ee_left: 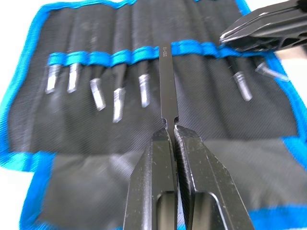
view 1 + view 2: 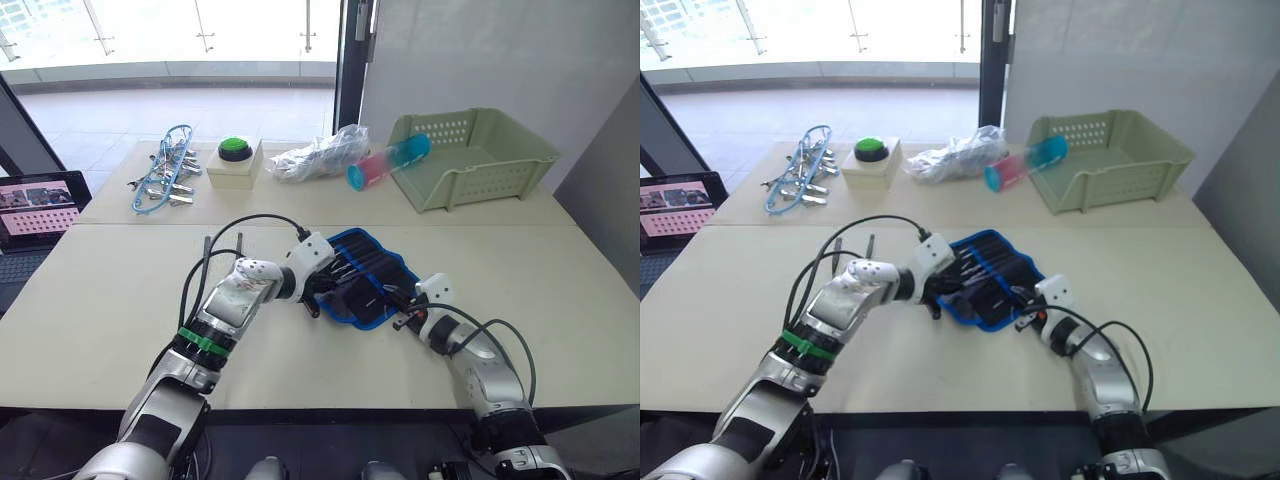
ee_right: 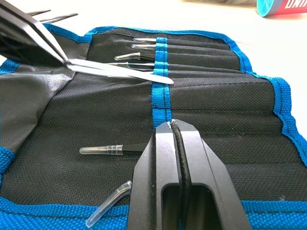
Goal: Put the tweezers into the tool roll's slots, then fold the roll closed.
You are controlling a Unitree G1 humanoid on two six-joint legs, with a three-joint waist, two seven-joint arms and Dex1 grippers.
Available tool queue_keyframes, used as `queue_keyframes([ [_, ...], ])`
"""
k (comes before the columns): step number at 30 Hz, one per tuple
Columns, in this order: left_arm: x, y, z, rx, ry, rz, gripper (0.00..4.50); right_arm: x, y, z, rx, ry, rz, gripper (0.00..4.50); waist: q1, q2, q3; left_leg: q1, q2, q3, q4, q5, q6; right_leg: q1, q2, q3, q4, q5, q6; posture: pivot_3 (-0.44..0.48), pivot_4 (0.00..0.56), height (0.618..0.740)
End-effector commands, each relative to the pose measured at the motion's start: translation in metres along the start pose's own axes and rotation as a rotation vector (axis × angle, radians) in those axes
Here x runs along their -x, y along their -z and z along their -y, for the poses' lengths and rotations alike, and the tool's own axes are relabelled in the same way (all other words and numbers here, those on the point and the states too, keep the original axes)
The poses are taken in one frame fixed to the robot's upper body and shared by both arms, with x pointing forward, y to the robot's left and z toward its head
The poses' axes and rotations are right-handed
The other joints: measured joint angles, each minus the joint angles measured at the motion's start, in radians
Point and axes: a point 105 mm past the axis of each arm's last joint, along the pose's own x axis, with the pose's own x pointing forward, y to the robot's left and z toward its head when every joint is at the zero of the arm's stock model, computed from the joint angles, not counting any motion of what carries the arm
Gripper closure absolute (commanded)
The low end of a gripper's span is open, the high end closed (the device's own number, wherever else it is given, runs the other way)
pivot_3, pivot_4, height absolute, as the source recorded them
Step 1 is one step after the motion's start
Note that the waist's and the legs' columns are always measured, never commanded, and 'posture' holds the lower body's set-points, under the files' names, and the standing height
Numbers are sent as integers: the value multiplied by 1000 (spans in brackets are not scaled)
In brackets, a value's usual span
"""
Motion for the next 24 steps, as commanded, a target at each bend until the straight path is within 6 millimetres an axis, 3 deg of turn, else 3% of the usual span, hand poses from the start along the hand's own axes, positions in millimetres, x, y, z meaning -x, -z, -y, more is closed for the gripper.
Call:
queue_keyframes([
  [1, 2, -10, -2, -42, -9, 15, 4468, 6, 13, 0, -16, 11, -44, 4500, 0, 0, 0, 0, 0, 0, 0, 0, 0, 0, 0, 0, 0, 0, 0, 0, 150, 740],
  [11, 16, 1, -12, -17, -32, -6, 4468, 4, 14, -2, -20, 6, -46, 4500, 0, 0, 0, 0, 0, -1, 0, 0, 0, 0, 0, 0, 0, 0, 0, 0, 150, 740],
  [24, 6, 0, -4, -17, -6, 1, 4468, 1, 14, -3, -22, 3, -46, 4500, -1, 0, 0, 0, 0, -1, 1, 0, 0, 0, 0, 0, 1, 0, 0, 0, 150, 740],
])
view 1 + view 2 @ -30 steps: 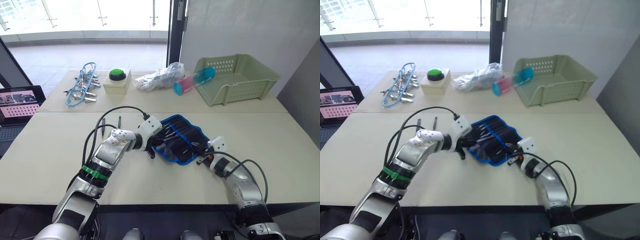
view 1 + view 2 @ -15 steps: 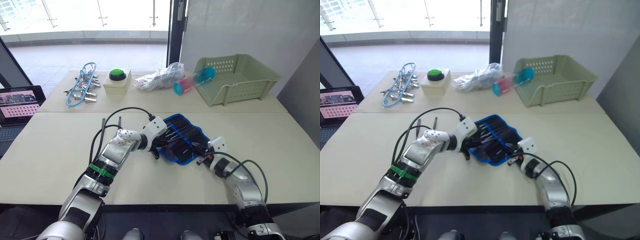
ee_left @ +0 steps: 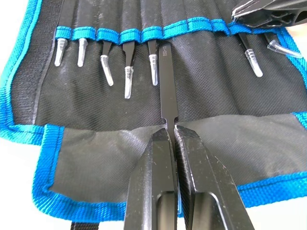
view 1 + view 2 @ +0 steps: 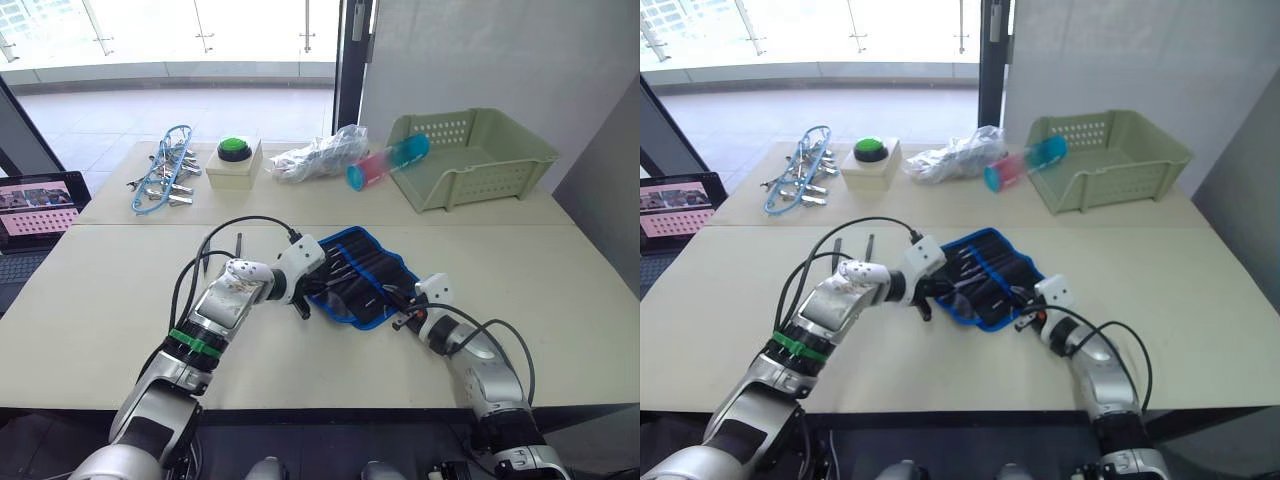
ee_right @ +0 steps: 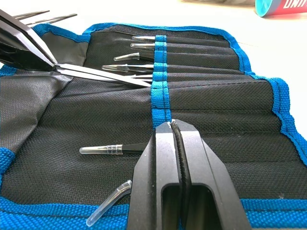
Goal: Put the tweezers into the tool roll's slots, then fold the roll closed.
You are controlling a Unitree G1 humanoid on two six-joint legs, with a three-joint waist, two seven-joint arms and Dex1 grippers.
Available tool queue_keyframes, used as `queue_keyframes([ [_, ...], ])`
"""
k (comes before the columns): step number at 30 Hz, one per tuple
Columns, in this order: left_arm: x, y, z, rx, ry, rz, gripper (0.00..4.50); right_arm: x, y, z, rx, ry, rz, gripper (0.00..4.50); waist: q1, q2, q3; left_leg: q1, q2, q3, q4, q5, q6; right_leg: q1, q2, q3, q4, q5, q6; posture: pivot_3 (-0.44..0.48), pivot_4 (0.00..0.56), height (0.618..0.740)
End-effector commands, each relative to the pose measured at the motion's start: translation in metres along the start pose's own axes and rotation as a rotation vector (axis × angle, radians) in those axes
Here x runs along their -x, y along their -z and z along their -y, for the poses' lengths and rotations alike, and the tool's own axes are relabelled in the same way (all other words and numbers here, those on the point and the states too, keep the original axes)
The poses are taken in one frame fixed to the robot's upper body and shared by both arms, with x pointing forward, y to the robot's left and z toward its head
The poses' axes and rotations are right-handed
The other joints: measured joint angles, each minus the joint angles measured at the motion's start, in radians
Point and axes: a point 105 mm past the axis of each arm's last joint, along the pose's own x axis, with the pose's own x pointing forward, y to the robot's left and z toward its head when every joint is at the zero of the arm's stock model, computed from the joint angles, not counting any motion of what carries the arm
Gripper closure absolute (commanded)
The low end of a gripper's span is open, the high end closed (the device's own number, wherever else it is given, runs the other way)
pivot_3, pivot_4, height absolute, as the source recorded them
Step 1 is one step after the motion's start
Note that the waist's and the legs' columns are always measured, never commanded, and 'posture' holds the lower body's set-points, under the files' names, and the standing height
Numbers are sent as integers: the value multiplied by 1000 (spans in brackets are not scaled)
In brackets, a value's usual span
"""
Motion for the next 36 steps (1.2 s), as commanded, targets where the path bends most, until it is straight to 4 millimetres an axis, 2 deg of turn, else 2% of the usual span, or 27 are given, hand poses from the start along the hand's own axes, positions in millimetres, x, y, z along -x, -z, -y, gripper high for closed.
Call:
queue_keyframes([
  [1, -4, -12, 4, -25, 14, 36, 4468, 2, 14, -3, -19, 1, -47, 4500, 0, 0, 0, 0, 0, 0, 0, 0, 0, 0, 0, 0, 0, 0, 0, 0, 150, 740],
  [11, -23, -25, 5, -38, 12, 66, 4468, 2, 15, -3, -21, 11, -49, 4500, 1, 0, 0, 0, 0, 1, 1, 0, 0, 0, 0, 0, 0, 0, 0, 0, 150, 740],
  [17, -49, -40, 14, -59, -5, 98, 4468, 0, 16, -4, -25, 14, -48, 4500, 0, 0, 0, 0, 0, 2, 1, 0, 0, 1, 0, 0, 0, 0, 0, 0, 150, 740],
  [21, -60, -46, 10, -21, -41, 113, 4468, -1, 15, -4, -25, 16, -44, 4500, 0, 0, 0, 0, -1, 3, 2, 0, 0, 1, 0, 0, 0, 0, 0, 0, 150, 740],
  [25, -76, -54, 17, -25, -16, 123, 4468, -2, 17, -5, -28, 12, -48, 4500, 0, 0, 0, 0, -1, 5, 2, 0, 0, 1, 0, -1, 1, 0, 0, 0, 150, 740],
  [31, -84, -57, 14, 3, -35, 143, 4468, -7, 9, -2, -46, 29, -23, 4500, -1, 0, 0, 0, -1, 6, 2, 0, 0, 1, 0, -1, 1, 0, 1, 0, 150, 740],
  [33, -81, -56, 15, 75, 3, 168, 3830, -7, 9, -1, -37, 27, -29, 4500, -4, 0, 0, 0, -1, 6, 2, 0, 0, 1, 0, -1, 1, 0, 1, 0, 150, 740],
  [36, -70, -53, 5, 64, -16, 184, 2937, -5, 12, 0, -38, 31, -38, 4500, -7, 0, 0, 0, -1, 6, 2, 0, 0, 0, 0, -1, 2, 0, 1, 0, 150, 740],
])
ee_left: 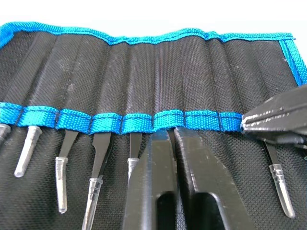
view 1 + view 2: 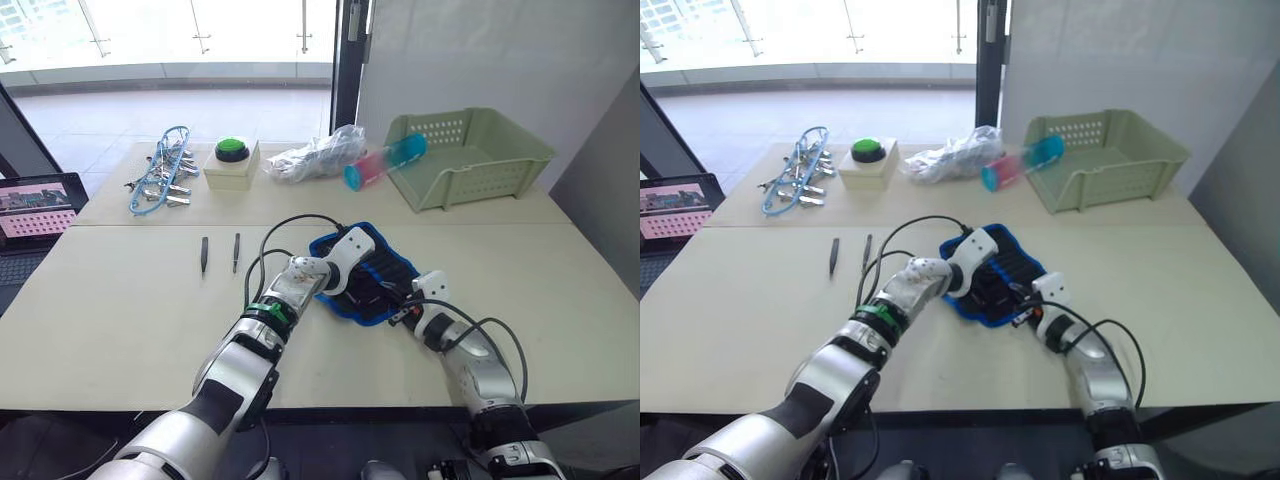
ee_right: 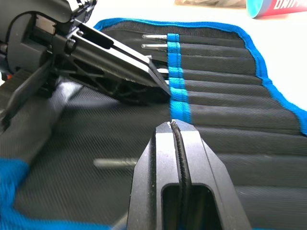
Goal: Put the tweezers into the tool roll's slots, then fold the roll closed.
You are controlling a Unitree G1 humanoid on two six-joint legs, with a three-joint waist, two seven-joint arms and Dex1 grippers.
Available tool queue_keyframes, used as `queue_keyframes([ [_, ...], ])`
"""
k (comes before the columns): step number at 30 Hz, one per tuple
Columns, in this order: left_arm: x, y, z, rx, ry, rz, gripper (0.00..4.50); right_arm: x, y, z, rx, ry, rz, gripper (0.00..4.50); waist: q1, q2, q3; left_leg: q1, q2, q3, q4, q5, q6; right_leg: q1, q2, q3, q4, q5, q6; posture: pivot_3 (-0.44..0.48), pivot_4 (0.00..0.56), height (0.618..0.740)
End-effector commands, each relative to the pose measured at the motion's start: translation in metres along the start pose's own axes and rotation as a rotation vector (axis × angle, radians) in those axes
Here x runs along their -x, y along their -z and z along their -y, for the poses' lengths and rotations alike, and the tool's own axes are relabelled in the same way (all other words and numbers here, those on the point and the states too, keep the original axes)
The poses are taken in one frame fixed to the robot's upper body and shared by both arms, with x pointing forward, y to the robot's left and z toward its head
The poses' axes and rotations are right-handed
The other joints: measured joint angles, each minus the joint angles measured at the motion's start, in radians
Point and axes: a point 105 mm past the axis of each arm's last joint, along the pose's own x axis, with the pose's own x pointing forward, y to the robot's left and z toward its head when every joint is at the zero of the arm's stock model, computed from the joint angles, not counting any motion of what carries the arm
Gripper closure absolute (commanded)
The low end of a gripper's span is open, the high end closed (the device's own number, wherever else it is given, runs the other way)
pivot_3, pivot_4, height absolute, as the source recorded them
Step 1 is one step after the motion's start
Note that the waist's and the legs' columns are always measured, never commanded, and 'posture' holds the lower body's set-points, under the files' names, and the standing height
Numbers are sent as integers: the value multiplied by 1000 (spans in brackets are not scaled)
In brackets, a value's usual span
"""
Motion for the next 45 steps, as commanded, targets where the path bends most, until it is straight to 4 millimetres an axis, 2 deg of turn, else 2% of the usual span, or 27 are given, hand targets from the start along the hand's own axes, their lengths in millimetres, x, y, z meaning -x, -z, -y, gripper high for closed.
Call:
queue_keyframes([
  [1, 14, -16, -10, -15, -13, 73, 2610, 4, 14, 2, -17, 14, -55, 4500, -2, 0, 0, 0, 0, 0, 0, 0, 0, 0, 0, 0, 0, 0, 0, 0, 150, 740],
  [8, 50, -17, -29, 1, -62, 137, 200, 7, 20, 6, -8, 27, -82, 4500, 0, 0, 0, 0, 0, -4, 0, 0, 0, 0, 0, 0, 1, 0, 0, 0, 150, 740],
  [9, 60, -15, -33, 2, -69, 143, 24, 7, 20, 7, -8, 26, -83, 4500, -1, 0, 0, 0, 0, -5, 1, 0, 0, 0, 0, 0, 1, 0, 0, 0, 150, 740],
  [14, 94, -8, -42, -2, -117, 167, 24, 6, 17, 9, -17, 17, -71, 4500, 1, 0, 0, 1, 0, -7, 1, 0, 0, 0, 0, 1, 2, 0, 0, 0, 150, 740],
  [18, 122, 1, -55, 6, -188, 178, 24, 7, -5, 14, -51, 12, 6, 4500, 2, 0, 0, 1, 0, -7, 1, 0, 0, 0, -1, 1, 1, 0, 0, 0, 150, 740],
  [21, 151, 28, -72, -14, -310, 91, 24, 14, -27, 26, -69, 12, 64, 4500, 0, 1, 0, 1, 1, -8, 0, 0, 0, 0, 0, 1, 2, 0, 0, 0, 150, 740],
  [24, 170, 33, -76, 49, -363, 138, 24, 18, -34, 32, -62, 9, 56, 4500, 0, 2, 1, 0, 1, -8, 0, 0, 0, -2, -1, 1, 2, 0, 0, 0, 150, 740],
  [30, 208, 77, -76, 153, -499, 162, 24, 17, -27, 32, -74, -40, -24, 4500, -3, 2, 1, 0, 2, -7, -1, -1, 1, -2, -1, 2, 1, 0, 0, 0, 150, 740],
  [32, 214, 83, -75, 159, -523, 170, 24, 16, -25, 31, -82, -43, -28, 4500, -1, 2, 1, 0, 2, -7, -1, -1, 1, -2, 0, 2, 1, 0, 0, 0, 150, 740],
  [36, 239, 112, -61, 199, -630, 196, 24, 13, -4, 22, -81, -69, -92, 4500, 0, 3, 1, -1, 2, -7, -1, -1, 1, -2, -1, 2, 0, 0, 0, 0, 150, 740],
  [45, 281, 135, -54, 225, -802, 201, 24, 11, 27, 27, -48, -55, -214, 4500, 1, 2, 1, 4, 3, -6, -1, -1, 1, 2, -1, 3, -1, 0, 0, 0, 150, 740],
])
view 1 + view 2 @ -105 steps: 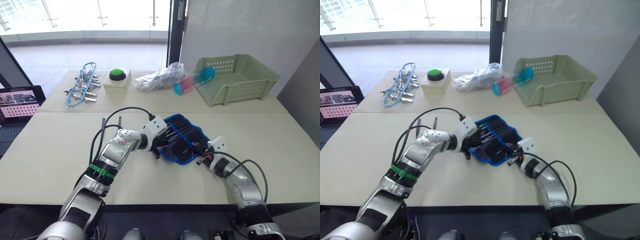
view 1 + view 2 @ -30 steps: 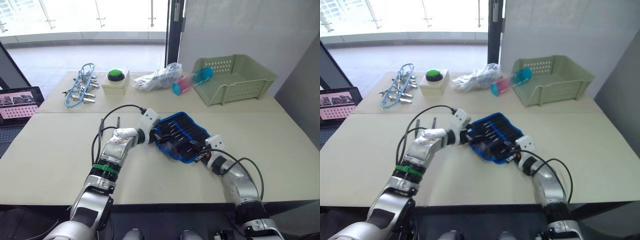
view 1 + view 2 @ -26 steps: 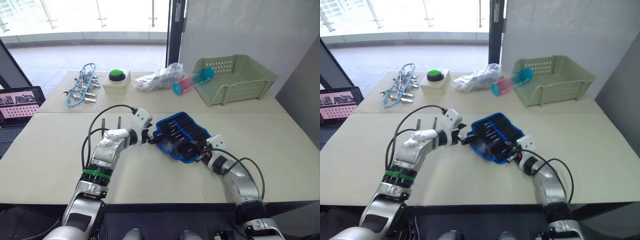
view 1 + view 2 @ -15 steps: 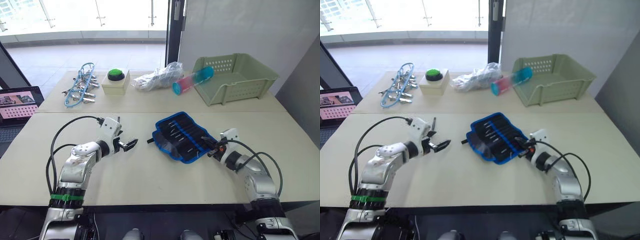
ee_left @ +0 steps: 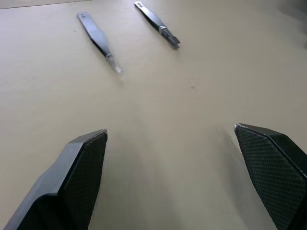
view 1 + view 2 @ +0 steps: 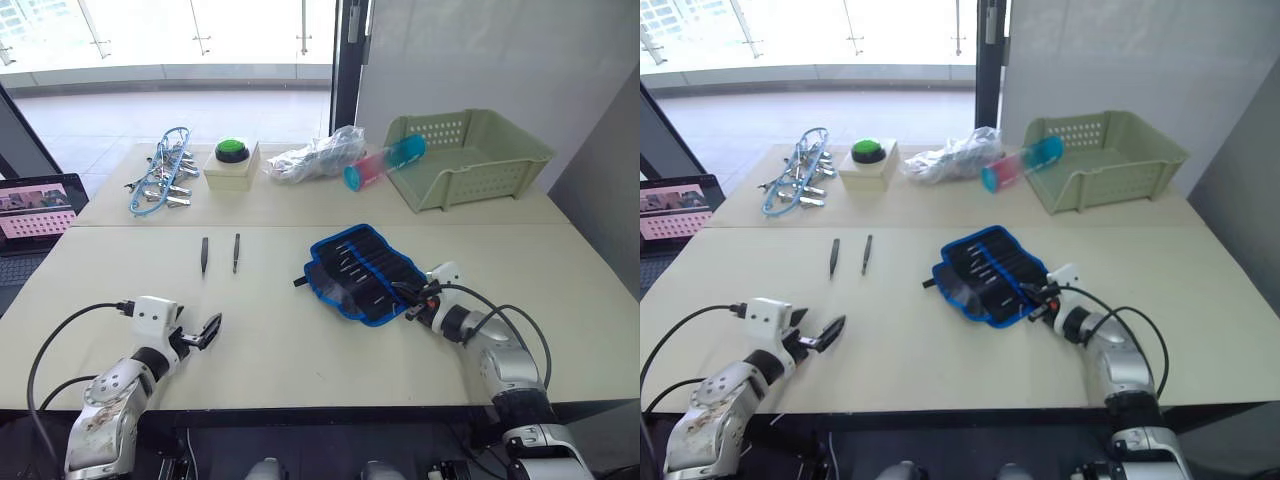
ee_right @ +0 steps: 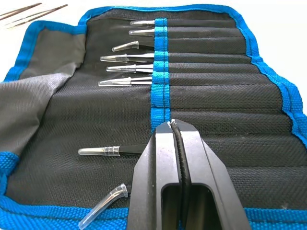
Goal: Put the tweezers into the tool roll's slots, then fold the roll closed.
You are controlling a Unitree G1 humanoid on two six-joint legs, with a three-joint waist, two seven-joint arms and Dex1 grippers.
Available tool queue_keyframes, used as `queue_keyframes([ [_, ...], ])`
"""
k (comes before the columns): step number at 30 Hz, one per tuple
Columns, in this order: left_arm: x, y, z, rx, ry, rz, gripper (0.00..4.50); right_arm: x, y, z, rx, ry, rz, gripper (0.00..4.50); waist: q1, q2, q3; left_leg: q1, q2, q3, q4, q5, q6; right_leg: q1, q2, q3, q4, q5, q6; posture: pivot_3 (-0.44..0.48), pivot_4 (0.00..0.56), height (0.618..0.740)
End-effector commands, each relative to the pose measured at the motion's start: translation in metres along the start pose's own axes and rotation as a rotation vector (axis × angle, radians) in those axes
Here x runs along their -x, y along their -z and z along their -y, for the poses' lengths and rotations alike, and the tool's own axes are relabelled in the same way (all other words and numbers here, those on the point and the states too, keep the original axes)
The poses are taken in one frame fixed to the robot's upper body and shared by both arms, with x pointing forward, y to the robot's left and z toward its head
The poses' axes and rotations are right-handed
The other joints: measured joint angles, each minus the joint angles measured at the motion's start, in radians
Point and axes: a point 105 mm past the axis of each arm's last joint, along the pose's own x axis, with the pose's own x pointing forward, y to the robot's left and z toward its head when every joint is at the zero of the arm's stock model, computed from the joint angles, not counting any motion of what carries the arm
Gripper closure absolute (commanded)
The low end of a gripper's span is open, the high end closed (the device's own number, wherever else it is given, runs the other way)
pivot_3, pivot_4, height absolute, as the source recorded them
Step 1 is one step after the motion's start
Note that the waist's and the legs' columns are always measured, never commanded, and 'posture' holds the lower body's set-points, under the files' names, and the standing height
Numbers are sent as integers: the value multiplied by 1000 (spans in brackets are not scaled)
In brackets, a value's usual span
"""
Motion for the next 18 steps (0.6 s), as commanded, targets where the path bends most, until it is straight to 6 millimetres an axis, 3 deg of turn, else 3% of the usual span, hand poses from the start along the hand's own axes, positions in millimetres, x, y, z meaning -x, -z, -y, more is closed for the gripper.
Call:
queue_keyframes([
  [1, 13, -13, -8, -24, -55, 61, 24, 1, 27, 1, -3, 8, -111, 4500, 0, 0, 0, 0, 0, 0, 0, 0, 0, 0, 0, 0, 0, 0, 0, 0, 150, 740],
  [7, 33, 7, -14, -11, -99, 3, 24, -3, 28, -3, 5, -30, -117, 4500, 1, -1, -1, 1, 0, 0, 0, 0, 0, 1, 0, 1, 0, 0, 0, 0, 150, 740],
  [18, 33, 4, -13, -13, -125, 30, 24, -7, 23, -4, 11, -55, -102, 4500, 1, -1, -1, 3, 1, 1, -2, 0, 0, 2, 0, 1, -1, 0, 0, 0, 150, 740],
])
